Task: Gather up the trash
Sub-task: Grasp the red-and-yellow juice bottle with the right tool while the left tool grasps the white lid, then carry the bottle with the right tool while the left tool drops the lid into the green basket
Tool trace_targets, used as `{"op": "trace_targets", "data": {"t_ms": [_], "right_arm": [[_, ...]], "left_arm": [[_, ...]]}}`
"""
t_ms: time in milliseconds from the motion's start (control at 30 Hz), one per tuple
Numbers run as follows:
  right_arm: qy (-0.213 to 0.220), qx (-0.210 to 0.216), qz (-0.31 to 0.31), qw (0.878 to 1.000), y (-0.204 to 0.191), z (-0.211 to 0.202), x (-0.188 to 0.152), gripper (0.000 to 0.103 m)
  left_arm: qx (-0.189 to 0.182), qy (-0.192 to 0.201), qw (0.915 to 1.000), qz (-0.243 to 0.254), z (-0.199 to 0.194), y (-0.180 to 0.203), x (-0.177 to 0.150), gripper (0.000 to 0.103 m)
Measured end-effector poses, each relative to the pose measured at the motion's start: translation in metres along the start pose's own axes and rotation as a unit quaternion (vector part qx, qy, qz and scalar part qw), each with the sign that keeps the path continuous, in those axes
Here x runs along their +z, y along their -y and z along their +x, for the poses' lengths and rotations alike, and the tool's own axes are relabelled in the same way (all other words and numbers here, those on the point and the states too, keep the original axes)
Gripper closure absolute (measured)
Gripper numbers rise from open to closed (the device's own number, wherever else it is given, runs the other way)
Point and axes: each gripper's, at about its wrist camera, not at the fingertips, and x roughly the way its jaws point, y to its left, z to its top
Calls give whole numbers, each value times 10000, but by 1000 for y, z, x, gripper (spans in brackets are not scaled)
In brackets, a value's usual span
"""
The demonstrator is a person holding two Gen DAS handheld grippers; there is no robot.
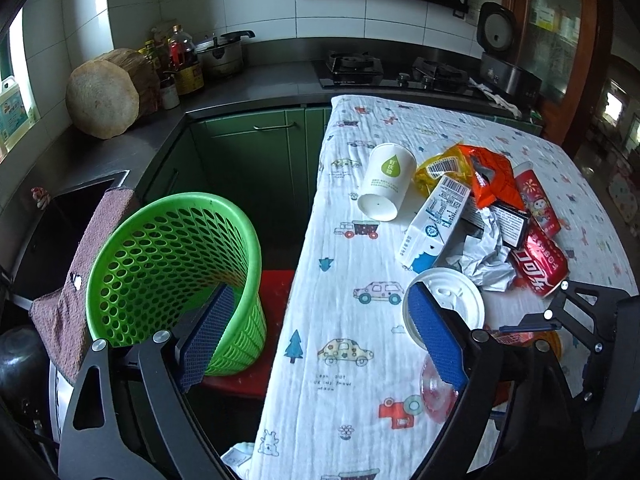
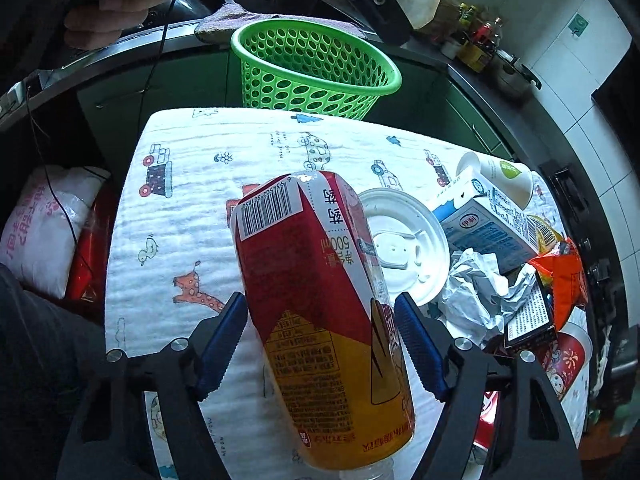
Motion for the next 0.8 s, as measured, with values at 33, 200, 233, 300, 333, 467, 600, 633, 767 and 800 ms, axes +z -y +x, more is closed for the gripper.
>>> {"op": "trace_targets", "data": {"t_ms": [33, 200, 233, 300, 333, 467, 600, 633, 767, 800], "right_arm": [[15, 0, 15, 10000, 0, 0, 0, 30], [122, 40, 256, 9996, 3, -8, -8, 31], [139, 44, 353, 9993, 5, -10, -10, 31], [161, 41, 565, 9983, 9, -15, -16, 32], [170, 63, 685, 9975, 11, -18, -19, 32], [190, 30, 1221, 9923, 24, -29, -31, 32], [221, 0, 1811, 9832, 40, -37, -44, 32], [245, -7, 1931, 9809, 43, -39, -47, 32], [311, -58, 2250, 9738, 50, -44, -53, 32], [321, -66, 2310, 9724, 50, -44, -54, 32]], "left_arm": [[-24, -16, 10000, 35, 2, 2, -1, 18], [-45, -161, 9998, 100, 15, 13, -6, 21], [-117, -200, 9997, 57, 17, 15, -6, 21], [-232, -244, 9994, 59, 23, 20, -8, 24], [-290, -278, 9992, 64, 26, 24, -9, 27], [-603, -518, 9968, 52, 46, 37, -15, 39], [-814, -778, 9936, 42, 67, 46, -21, 54], [-846, -837, 9929, 45, 72, 48, -23, 57], [-945, -1019, 9903, 74, 88, 51, -28, 69], [-993, -1050, 9895, 72, 91, 52, -29, 71]]}}
